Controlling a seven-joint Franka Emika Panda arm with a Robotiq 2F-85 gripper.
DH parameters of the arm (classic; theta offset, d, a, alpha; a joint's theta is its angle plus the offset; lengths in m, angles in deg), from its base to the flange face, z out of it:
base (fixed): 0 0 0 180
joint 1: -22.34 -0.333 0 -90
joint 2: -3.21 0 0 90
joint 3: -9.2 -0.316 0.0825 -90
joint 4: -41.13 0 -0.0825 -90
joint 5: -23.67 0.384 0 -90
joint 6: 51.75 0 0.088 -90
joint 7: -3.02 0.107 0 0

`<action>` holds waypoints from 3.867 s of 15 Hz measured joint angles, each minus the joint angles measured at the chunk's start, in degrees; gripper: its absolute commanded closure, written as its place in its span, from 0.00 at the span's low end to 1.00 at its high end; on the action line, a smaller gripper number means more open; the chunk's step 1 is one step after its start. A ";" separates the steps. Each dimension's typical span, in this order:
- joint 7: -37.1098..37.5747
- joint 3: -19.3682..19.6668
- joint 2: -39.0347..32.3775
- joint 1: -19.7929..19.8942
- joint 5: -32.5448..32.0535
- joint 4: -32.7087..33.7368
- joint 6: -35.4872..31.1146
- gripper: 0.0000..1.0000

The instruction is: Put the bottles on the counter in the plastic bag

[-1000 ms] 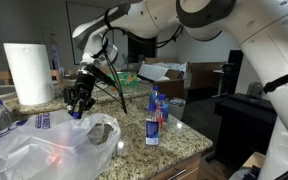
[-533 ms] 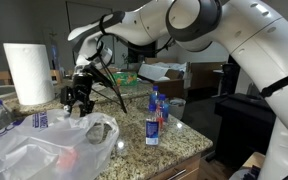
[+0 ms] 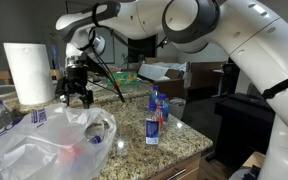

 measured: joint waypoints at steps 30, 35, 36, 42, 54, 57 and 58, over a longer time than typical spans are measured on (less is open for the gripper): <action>47.32 6.24 64.70 8.13 -20.09 -77.34 -47.41 0.00; 58.70 2.02 75.28 10.81 -22.01 -88.82 -46.85 0.00; 59.22 1.60 76.56 10.83 -22.18 -89.62 -47.27 0.00; 59.24 0.75 80.27 11.62 -23.56 -90.13 -55.68 0.00; 41.67 8.26 71.49 7.33 -7.03 -90.53 -59.90 0.00; 45.72 4.81 72.15 10.37 -10.90 -88.11 -51.39 0.00; 46.40 4.05 72.29 10.71 -11.67 -87.09 -48.65 0.00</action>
